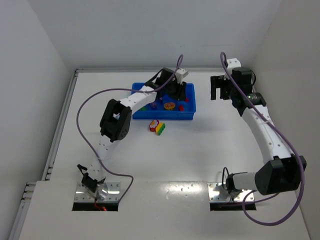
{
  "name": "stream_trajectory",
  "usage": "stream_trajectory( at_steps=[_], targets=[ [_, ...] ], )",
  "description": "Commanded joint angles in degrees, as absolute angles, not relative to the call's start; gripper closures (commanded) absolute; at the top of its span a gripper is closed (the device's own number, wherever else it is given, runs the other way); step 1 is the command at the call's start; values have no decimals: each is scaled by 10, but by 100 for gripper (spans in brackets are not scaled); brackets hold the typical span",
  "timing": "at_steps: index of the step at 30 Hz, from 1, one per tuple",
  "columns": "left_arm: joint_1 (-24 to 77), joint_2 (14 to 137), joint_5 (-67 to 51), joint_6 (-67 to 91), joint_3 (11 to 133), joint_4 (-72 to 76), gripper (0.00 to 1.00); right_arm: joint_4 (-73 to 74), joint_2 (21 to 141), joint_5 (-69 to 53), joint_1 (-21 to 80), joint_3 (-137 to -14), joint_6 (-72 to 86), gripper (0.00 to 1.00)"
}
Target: Sort the legos into containers by color
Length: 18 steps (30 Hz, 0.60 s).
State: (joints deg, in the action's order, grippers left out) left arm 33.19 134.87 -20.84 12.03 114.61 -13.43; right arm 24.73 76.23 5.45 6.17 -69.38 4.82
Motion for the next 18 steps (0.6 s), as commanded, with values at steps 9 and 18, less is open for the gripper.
stream_trajectory(
  at_steps=[9, 18],
  targets=[
    [330, 1267, -179, 108, 1151, -88, 0, 230, 771, 19, 59, -700, 43, 4],
    [294, 1111, -216, 294, 1122, 3, 0, 198, 789, -7, 59, -684, 38, 2]
  ],
)
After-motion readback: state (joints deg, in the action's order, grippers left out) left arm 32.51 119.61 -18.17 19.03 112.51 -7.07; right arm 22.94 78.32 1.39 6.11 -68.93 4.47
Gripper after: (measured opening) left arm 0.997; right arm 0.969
